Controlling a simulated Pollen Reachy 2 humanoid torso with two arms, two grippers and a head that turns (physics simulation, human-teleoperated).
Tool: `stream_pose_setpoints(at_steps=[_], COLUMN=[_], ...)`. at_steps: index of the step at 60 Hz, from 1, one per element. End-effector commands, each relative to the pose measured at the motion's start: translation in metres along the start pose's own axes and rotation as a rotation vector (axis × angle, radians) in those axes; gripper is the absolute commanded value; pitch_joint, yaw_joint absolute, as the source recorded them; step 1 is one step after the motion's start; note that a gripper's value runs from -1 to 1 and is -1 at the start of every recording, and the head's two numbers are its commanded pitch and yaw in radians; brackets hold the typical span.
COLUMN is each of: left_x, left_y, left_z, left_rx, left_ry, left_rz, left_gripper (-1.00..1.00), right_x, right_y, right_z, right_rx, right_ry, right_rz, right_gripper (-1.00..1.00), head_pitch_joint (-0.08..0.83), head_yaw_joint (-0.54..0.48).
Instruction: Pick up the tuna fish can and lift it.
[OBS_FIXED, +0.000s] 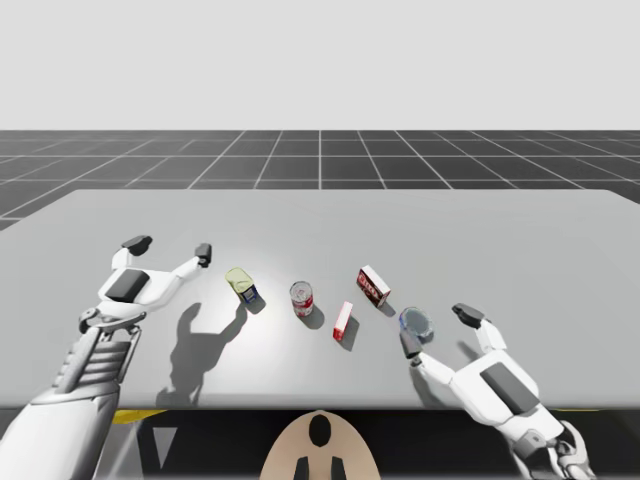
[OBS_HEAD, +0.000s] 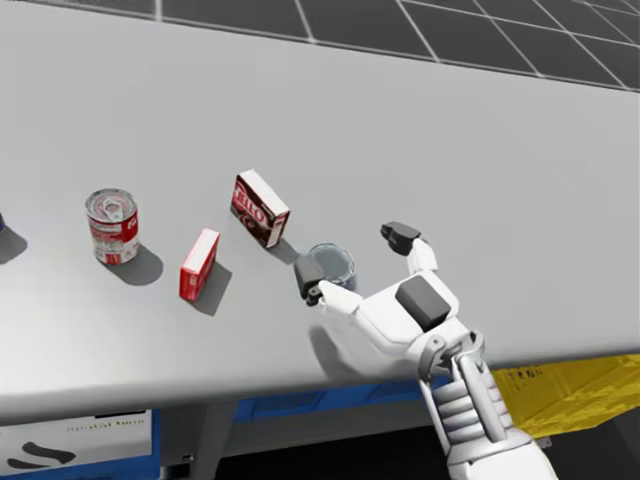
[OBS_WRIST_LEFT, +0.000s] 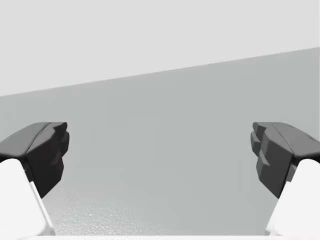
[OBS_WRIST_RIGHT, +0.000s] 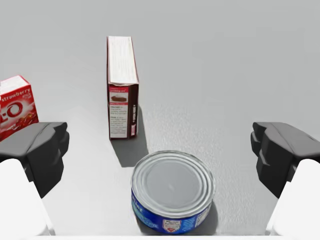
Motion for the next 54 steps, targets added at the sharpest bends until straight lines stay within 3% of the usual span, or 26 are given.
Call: stream_pose_setpoints(at_steps=[1,4,10,20,37,47,51,53,54], left_x=[-0.002,-0.002,-0.002,-0.001,0.000,0.000,-0.001,-0.001,-0.001], left_y=[-0.002,-0.002,-0.003,-0.005,-0.008,-0.010,-0.010,-0.011,-0.011], left_z=[-0.001,-0.001,0.000,0.002,0.004,0.004,0.005,0.005,0.005], left_rx=[0.000,0.000,0.000,0.000,-0.005,-0.009,-0.010,-0.010,-0.010], left_ry=[-0.002,-0.003,-0.003,-0.007,-0.009,-0.009,-0.008,-0.008,-0.008], left_rz=[-0.016,-0.018,-0.020,-0.022,-0.025,-0.029,-0.030,-0.032,-0.032], left_gripper=[-1.00,-1.00,-1.00,-1.00,-1.00,-1.00,-1.00,-1.00,-1.00], right_x=[-0.025,-0.031,-0.042,-0.051,-0.057,-0.058,-0.058,-0.059,-0.059], right_y=[-0.001,-0.002,-0.003,-0.007,-0.011,-0.013,-0.013,-0.013,-0.013], right_z=[-0.003,-0.007,-0.015,-0.030,-0.049,-0.056,-0.056,-0.055,-0.055], right_rx=[-0.009,-0.023,-0.036,-0.046,-0.060,-0.051,-0.026,-0.021,-0.024], right_ry=[0.051,0.059,0.094,0.137,0.163,0.213,0.250,0.244,0.244], right_rz=[0.000,0.018,0.015,-0.019,-0.024,-0.067,-0.065,-0.065,-0.064], right_gripper=[-1.00,-1.00,-1.00,-1.00,-1.00,-1.00,-1.00,-0.44,-0.26], head_pitch_joint=[0.711,0.710,0.710,0.705,0.683,0.675,0.669,0.667,0.667], head_yaw_joint=[-0.33,-0.33,-0.33,-0.33,-0.32,-0.32,-0.32,-0.32,-0.32])
